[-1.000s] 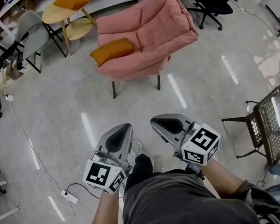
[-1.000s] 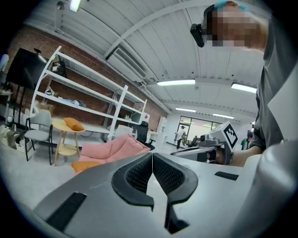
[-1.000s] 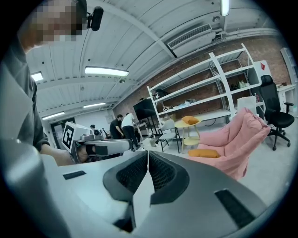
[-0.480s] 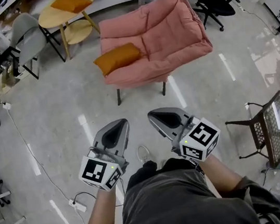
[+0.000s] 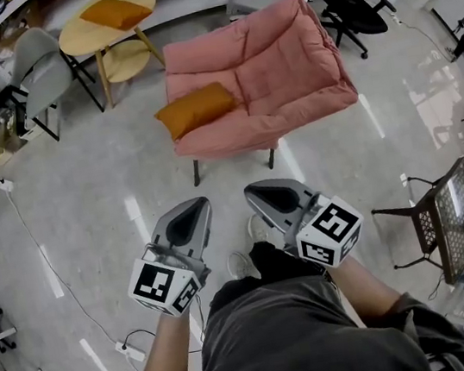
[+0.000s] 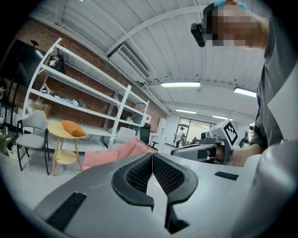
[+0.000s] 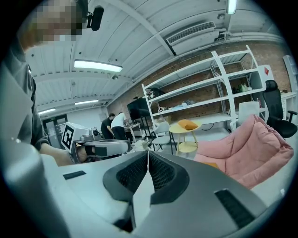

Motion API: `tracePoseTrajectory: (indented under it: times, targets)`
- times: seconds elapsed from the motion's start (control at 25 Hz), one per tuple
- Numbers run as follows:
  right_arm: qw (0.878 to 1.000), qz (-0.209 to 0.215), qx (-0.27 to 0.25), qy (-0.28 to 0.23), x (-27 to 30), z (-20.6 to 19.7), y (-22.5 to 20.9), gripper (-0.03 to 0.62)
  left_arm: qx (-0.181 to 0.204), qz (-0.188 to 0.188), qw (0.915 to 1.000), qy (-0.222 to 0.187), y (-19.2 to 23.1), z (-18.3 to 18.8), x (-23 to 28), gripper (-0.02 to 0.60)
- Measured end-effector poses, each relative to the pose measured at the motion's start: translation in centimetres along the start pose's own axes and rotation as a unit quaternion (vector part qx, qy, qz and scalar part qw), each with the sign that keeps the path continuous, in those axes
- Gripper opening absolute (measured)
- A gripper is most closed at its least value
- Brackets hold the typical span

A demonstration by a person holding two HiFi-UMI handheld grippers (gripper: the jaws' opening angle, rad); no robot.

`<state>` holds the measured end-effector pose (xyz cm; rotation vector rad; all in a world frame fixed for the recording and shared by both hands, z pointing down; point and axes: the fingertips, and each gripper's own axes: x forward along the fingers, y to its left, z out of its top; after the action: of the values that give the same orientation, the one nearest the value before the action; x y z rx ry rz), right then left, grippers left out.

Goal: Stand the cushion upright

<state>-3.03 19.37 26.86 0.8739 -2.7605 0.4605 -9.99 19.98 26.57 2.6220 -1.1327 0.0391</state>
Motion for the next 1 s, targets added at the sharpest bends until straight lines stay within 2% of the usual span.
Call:
tracePoseTrajectory:
  times: [0.24,0.56,1.0]
  targets:
    - [1.0,0.0,0.003,-0.004,2.0,1.2,-3.6,0.017,-0.003,0.008,0.9999,0.007,2.5,0.5,2.7,0.011]
    - [1.0,0.024,0.008,0.01,6.0,2.8,-10.2,0.017,-0.008,0.034,0.9992,0.02,7.0,1.9,8.3,0.011]
    - [0.996,0.074,-0.001,0.055,14.1,3.9,-22.3,0.017,-0.027,0.099,0.9937,0.046,15.7,3.5,18.8,0.011]
